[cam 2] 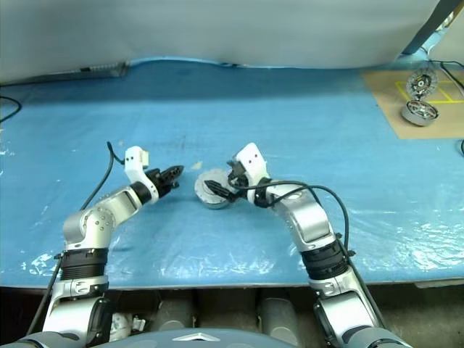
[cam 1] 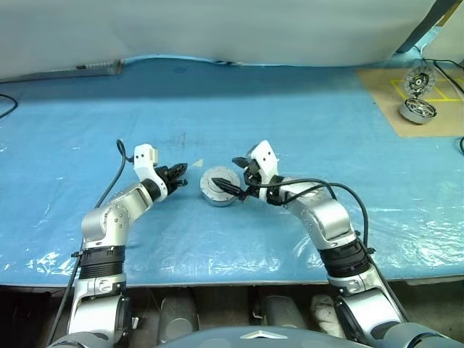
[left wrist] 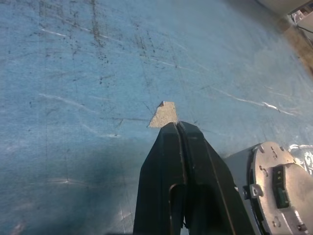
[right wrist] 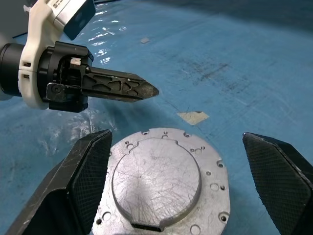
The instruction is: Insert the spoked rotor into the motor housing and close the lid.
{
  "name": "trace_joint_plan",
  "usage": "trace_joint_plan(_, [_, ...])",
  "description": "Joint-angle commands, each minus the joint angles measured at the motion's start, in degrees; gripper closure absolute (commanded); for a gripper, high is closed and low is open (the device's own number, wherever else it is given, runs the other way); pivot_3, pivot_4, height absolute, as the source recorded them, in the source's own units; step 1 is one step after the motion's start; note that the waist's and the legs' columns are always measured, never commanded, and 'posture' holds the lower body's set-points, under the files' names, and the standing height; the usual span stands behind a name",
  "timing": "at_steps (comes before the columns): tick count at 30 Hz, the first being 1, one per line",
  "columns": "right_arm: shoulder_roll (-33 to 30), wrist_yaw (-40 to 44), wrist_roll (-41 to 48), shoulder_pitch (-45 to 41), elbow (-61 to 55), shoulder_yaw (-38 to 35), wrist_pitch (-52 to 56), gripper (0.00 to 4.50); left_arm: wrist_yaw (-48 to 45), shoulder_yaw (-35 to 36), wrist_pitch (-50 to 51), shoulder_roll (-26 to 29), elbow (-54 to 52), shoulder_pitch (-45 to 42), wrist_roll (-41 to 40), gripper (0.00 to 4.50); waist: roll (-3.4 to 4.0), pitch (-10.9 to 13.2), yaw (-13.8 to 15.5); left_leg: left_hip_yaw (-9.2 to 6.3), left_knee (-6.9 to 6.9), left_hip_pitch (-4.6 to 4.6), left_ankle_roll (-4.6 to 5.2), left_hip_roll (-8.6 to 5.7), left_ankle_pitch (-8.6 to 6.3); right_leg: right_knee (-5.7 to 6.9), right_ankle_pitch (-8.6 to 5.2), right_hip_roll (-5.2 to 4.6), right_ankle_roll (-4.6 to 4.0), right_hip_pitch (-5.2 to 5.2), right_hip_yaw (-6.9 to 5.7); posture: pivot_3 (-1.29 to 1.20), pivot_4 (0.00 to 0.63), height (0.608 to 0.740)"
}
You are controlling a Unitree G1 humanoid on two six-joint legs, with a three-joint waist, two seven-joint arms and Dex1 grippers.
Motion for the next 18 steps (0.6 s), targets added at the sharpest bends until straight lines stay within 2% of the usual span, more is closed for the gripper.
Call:
trace_joint_plan(1, [-0.3, 1.7, -1.4, 0.0, -0.7, 2.7, -4.4, 0.03, -1.1, 0.5, -1.1, 0.0, -2.4, 0.2, -0.9, 4.50, 0.00, 0.0, 0.0, 0.00, 0.00, 0.00, 0.00, 0.00, 0.00, 0.00, 0.00, 0.00, 0.00, 0.00, 0.00, 0.00, 0.150, 0.740])
trace_joint_plan(9, [-0.8, 2.7, -5.5, -0.2, 4.1, 7.3, -8.9, 0.03, -2.0, 0.2, -0.8, 0.2, -3.3, 0.7, -0.9, 4.50, -0.02, 0.0, -0.1, 0.00, 0.09, 0.01, 0.00, 0.01, 0.00, 0.08, 0.00, -0.01, -0.01, 0.00, 0.00, 0.00, 0.150, 0.740])
trace_joint_plan(18, [0.3, 1.8, -6.7, -0.9, 10.5, 5.5, -11.0, 0.03, -4.6, -0.5, -1.0, 0.3, -5.5, 1.6, -1.6, 4.50, -0.02, 0.0, -0.2, 0.00, 0.20, 0.01, 0.00, 0.02, 0.00, 0.14, 0.00, -0.01, -0.02, 0.00, 0.02, 0.00, 0.150, 0.740])
